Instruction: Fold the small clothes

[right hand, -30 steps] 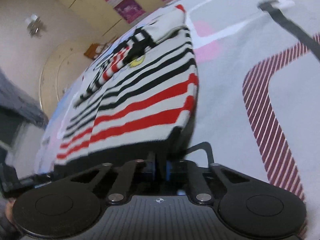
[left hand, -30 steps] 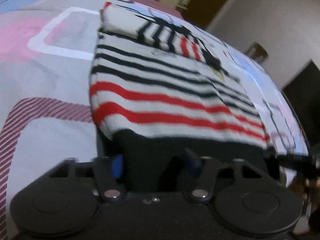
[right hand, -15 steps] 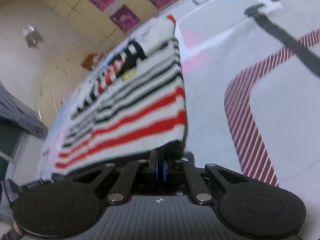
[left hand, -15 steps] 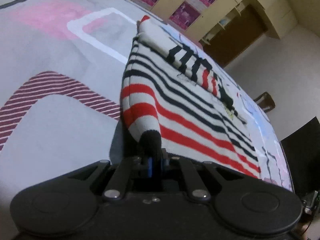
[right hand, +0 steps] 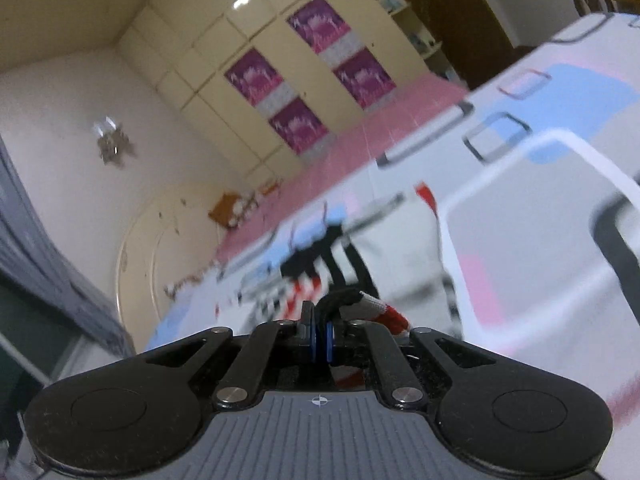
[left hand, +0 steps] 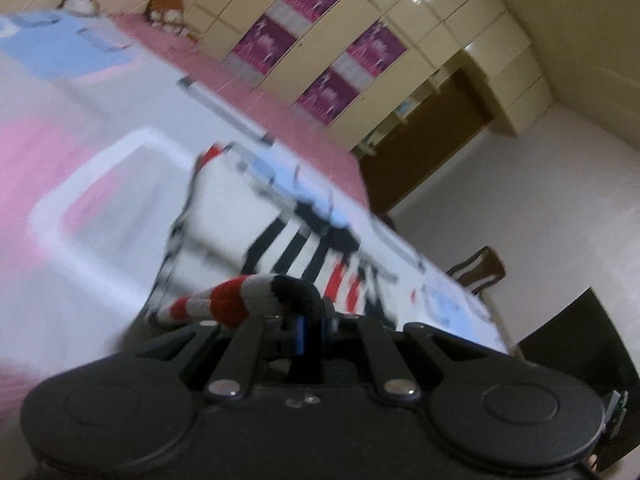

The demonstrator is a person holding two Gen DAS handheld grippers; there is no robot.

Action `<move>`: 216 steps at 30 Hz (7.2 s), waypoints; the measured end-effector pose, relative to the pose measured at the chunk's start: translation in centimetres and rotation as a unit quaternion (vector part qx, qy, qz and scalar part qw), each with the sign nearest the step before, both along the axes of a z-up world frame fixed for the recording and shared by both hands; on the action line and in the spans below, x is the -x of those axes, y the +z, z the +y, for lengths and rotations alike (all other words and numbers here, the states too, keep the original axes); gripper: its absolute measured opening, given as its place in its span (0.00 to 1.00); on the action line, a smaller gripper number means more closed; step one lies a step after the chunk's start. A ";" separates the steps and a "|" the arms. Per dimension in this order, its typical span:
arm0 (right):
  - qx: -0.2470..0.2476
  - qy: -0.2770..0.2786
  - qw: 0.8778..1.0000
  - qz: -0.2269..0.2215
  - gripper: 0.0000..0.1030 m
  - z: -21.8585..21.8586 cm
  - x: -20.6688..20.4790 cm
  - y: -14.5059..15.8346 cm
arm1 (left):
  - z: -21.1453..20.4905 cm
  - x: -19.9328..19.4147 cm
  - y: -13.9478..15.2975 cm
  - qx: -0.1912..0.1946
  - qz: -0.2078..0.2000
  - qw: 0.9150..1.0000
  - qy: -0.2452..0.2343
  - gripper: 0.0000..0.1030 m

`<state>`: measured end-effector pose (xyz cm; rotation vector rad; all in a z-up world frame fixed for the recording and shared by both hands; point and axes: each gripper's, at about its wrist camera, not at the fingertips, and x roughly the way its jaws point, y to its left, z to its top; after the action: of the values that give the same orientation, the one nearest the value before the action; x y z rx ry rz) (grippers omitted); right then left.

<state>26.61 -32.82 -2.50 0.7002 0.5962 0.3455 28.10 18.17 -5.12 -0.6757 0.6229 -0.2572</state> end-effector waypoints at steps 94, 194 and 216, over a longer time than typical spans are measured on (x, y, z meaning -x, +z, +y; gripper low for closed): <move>0.350 0.011 0.936 -0.027 0.49 9.0 -24.4 -8.3 | -5.1 -24.6 -6.2 -0.307 -0.024 0.951 -0.022 0.65; 0.392 0.057 0.913 0.097 0.29 9.6 -8.4 -11.4 | -6.2 -8.6 -7.7 -0.351 0.054 0.934 -0.032 0.65; 0.223 0.041 0.973 0.046 0.02 10.2 -9.0 -8.1 | -0.8 -6.4 -11.0 0.027 0.045 0.983 0.175 0.65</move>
<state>35.59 -22.61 -10.57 0.2601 0.7616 0.2435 34.47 17.39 -16.09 -0.8399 0.5729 0.0832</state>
